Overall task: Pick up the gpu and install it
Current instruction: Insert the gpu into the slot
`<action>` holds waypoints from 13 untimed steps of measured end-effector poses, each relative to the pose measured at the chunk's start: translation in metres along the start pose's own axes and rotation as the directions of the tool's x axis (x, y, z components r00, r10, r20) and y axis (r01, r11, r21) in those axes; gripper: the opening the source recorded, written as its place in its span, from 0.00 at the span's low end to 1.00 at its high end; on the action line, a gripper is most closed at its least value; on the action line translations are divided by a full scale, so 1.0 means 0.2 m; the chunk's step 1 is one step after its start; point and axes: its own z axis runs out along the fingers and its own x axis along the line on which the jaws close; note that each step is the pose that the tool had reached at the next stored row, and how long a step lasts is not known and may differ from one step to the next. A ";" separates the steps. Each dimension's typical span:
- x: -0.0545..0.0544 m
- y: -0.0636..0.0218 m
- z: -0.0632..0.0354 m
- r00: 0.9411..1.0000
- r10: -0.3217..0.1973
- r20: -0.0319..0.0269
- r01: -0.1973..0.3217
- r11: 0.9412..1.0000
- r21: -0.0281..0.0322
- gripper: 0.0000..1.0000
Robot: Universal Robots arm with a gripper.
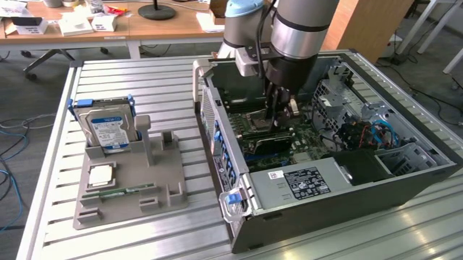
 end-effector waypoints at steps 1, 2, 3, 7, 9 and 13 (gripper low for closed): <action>0.00 0.000 -0.008 1.000 0.000 0.000 0.000 1.000 0.000 0.40; 0.00 -0.001 -0.011 1.000 0.000 0.000 0.000 1.000 0.000 0.40; 0.00 -0.001 -0.011 1.000 0.000 0.000 0.000 1.000 0.000 0.40; 0.00 -0.001 -0.012 1.000 0.000 0.000 0.000 1.000 0.000 0.40; 0.00 -0.001 -0.012 1.000 0.000 0.000 0.000 1.000 0.000 0.40; 0.00 -0.001 -0.021 1.000 0.000 0.000 0.000 1.000 0.000 0.40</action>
